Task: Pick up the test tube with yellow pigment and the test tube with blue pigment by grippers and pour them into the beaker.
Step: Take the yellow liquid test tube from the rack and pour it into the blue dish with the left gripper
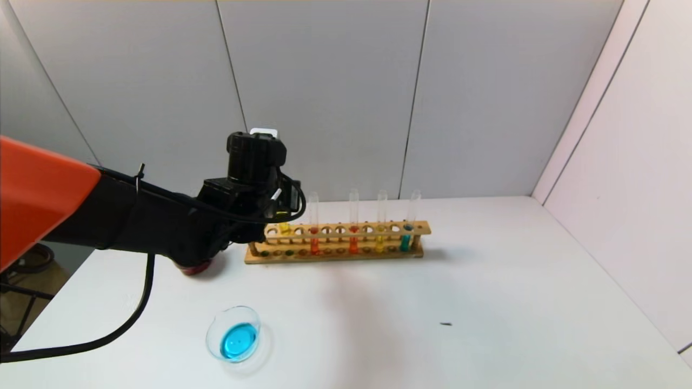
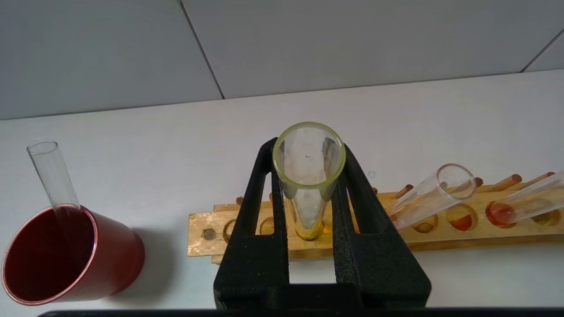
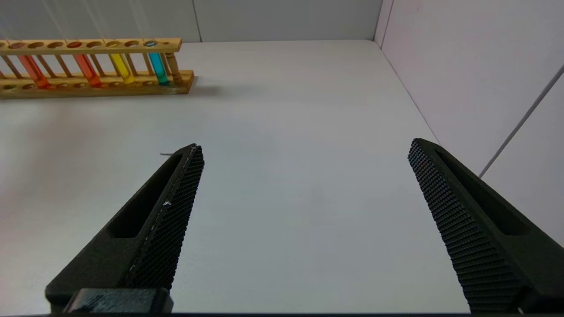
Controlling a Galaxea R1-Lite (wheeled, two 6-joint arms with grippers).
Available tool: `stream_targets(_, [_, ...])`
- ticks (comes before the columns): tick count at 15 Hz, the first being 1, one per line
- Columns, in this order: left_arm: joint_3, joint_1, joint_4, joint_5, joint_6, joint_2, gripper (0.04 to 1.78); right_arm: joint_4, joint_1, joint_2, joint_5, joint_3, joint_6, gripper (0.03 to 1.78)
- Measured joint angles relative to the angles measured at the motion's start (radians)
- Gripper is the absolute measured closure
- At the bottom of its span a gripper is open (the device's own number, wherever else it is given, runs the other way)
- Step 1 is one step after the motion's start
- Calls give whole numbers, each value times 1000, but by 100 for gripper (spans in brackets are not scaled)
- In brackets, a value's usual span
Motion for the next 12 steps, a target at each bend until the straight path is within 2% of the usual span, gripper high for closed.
stream_targets(12, [-65,2,155,3,-4,-90,150,0,0,0,0,0,0,11])
